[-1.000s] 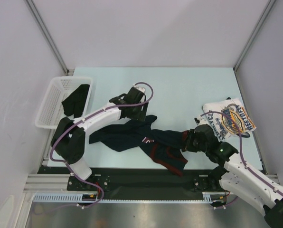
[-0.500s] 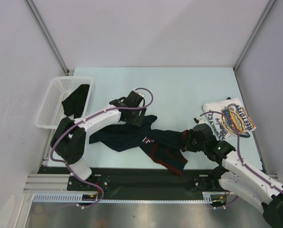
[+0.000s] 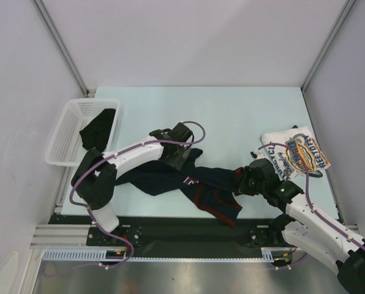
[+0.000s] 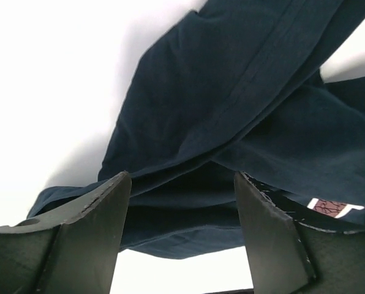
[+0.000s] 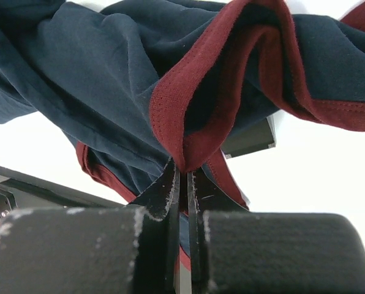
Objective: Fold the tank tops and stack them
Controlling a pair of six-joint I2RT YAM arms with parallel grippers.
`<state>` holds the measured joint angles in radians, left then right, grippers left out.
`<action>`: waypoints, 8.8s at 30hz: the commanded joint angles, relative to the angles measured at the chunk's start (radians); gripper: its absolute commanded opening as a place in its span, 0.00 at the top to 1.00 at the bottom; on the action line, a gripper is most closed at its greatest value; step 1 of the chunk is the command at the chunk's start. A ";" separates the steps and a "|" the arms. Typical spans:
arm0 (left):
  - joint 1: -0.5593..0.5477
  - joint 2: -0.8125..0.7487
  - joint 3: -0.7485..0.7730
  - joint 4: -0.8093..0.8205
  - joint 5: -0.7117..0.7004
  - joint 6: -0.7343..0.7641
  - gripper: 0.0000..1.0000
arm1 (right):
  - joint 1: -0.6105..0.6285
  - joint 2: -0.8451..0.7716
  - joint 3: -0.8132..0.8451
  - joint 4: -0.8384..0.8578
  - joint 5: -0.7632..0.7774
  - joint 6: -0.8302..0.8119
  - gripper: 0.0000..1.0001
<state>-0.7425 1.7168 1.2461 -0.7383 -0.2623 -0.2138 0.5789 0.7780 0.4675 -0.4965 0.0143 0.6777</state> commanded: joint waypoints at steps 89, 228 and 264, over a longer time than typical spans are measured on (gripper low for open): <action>0.348 -0.498 0.118 0.290 -0.195 -0.248 1.00 | -0.128 0.425 0.745 0.044 -0.016 -0.222 1.00; 0.459 -0.362 -0.330 0.513 0.224 -0.361 0.00 | -0.202 0.897 0.774 0.137 0.122 -0.130 0.37; 0.453 -0.835 -0.760 0.220 0.028 -0.654 0.01 | 0.024 0.626 0.250 0.079 0.274 0.131 1.00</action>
<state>-0.2901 0.8589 0.4297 -0.4805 -0.1684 -0.8402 0.6029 1.4441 0.7166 -0.3702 0.2035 0.7876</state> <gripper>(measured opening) 0.996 0.022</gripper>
